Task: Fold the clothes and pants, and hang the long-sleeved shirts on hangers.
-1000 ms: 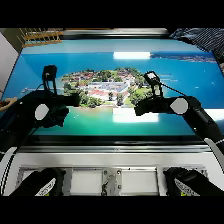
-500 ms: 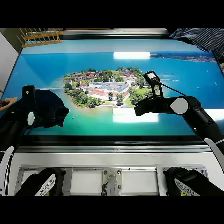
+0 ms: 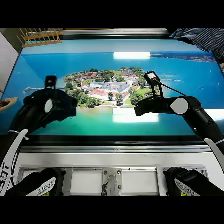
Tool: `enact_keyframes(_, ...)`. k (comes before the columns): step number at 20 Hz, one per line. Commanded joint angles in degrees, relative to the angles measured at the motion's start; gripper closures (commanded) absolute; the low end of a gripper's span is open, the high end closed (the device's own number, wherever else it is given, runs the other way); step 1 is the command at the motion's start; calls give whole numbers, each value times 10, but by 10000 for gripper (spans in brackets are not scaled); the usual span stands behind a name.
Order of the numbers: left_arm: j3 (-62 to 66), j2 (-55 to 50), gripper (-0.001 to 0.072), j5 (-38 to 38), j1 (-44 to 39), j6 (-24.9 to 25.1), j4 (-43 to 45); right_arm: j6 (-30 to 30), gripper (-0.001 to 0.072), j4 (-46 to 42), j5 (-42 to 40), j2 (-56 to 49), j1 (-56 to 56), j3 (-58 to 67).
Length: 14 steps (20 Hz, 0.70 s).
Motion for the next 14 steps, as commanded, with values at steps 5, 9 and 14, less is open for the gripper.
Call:
enact_keyframes(5,257,-114,694,36,-288,-1,-84,-6,670,-40,9,10,-10,9)
enact_keyframes(9,337,-175,26,-38,-302,-18,-84,74,669,-186,11,51,-89,19)
enact_keyframes(14,231,-94,29,-107,-159,-80,-84,118,668,-178,21,82,-172,19)
